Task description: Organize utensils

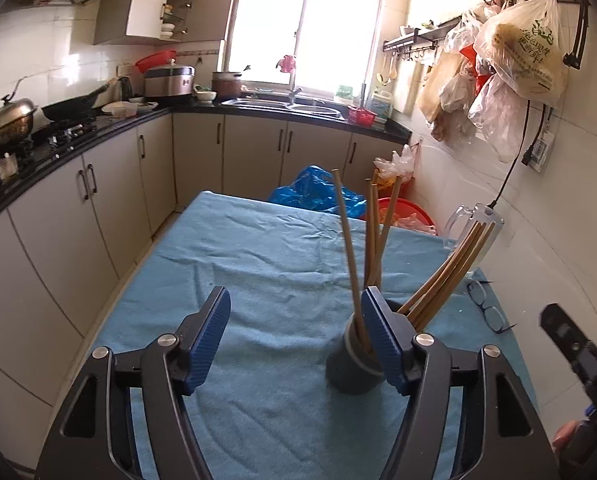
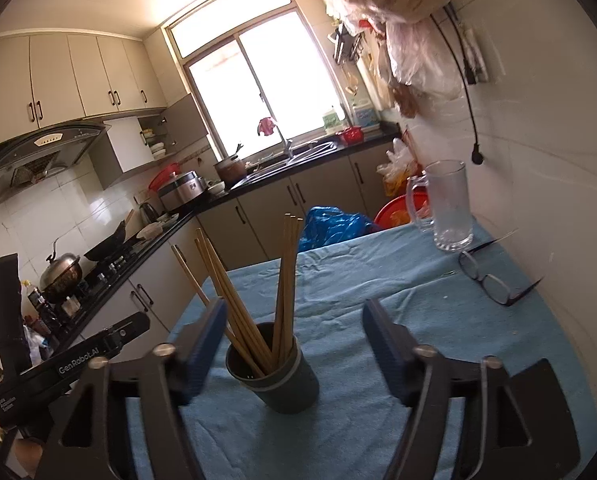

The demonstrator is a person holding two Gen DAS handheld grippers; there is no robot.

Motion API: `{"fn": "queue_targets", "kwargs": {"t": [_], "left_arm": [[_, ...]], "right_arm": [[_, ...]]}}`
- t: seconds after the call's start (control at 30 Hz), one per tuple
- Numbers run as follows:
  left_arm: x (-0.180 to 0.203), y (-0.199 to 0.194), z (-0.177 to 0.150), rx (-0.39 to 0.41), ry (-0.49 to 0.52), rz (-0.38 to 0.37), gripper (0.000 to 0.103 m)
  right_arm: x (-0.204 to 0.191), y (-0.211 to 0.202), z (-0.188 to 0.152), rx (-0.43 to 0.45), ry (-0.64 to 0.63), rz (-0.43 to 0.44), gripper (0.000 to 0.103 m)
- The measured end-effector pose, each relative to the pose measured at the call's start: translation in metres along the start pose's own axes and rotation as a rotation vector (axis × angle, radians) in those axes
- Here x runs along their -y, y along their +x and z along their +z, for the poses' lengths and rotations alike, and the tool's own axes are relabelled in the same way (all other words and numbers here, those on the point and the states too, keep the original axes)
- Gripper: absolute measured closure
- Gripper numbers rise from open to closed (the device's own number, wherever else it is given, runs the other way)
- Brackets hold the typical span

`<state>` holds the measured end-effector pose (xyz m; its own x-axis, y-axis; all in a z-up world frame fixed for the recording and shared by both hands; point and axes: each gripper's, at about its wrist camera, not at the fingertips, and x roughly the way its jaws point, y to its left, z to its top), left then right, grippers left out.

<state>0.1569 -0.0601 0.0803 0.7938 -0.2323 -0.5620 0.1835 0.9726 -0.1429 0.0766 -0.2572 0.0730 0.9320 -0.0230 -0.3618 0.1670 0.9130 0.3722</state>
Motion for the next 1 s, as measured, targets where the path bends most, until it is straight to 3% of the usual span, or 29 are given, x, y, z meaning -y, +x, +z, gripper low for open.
{"fn": "queue_targets", "kwargs": {"t": [0.03, 0.4, 0.7, 1.0], "left_arm": [[0.000, -0.004, -0.002, 0.005, 0.003, 0.008, 0.030], [-0.016, -0.061, -0.036, 0.074, 0.044, 0.112, 0.012], [-0.050, -0.082, -0.089, 0.014, 0.029, 0.221, 0.011], [-0.061, -0.080, -0.131, -0.082, 0.047, 0.245, 0.011]], "right_arm": [[-0.001, -0.003, 0.000, 0.003, 0.000, -0.010, 0.016], [-0.022, -0.047, -0.025, 0.002, -0.087, -0.081, 0.008], [-0.032, -0.072, -0.068, -0.042, -0.187, -0.186, 0.004], [-0.029, -0.070, -0.106, -0.147, -0.229, -0.254, 0.003]]}}
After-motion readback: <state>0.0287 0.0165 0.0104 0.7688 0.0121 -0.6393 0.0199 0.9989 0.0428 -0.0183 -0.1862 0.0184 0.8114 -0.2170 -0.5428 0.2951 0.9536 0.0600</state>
